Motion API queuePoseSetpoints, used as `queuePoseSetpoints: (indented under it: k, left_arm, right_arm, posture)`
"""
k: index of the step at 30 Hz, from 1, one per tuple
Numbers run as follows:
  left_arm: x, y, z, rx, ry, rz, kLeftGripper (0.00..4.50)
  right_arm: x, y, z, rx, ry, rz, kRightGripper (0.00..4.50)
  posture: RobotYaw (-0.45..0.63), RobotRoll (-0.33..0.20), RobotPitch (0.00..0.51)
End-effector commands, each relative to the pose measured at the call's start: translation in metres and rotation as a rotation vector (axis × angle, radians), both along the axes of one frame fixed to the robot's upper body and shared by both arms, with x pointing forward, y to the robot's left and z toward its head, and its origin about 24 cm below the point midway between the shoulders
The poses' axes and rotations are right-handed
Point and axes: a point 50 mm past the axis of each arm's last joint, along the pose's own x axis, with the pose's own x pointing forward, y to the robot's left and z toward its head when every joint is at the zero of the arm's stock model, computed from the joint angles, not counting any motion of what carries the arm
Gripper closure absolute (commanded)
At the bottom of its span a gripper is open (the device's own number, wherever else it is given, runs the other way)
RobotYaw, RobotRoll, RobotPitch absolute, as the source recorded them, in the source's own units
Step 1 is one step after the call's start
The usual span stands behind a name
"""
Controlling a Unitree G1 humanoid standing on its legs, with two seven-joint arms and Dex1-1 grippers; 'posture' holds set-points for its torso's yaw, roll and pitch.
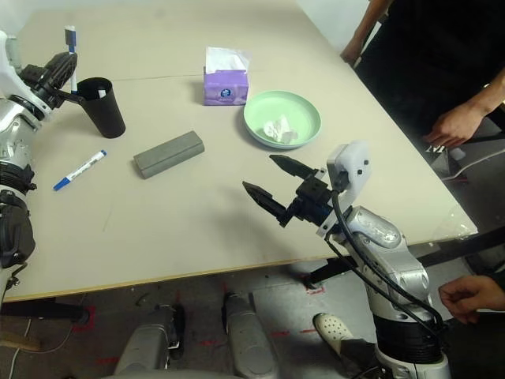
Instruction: Organize and tidy the items on the table.
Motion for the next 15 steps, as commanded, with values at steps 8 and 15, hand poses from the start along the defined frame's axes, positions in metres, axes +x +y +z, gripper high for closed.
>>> queuePoseSetpoints:
  k: [8,15]
  left_arm:
    - [0.003,-0.003,0.017,0.008,-0.039,0.034,4.43]
    - [0.002,0.001,0.017,0.012,-0.038,0.061,4.43]
  right_arm:
    - [-0.007,0.003,0.001,0.008,0.021,0.007,0.0]
    - [-0.01,0.002,0.003,0.013,0.022,0.006,0.0]
  posture:
    - [-0.29,0.0,0.239]
    - [-0.3,0.0,0.237]
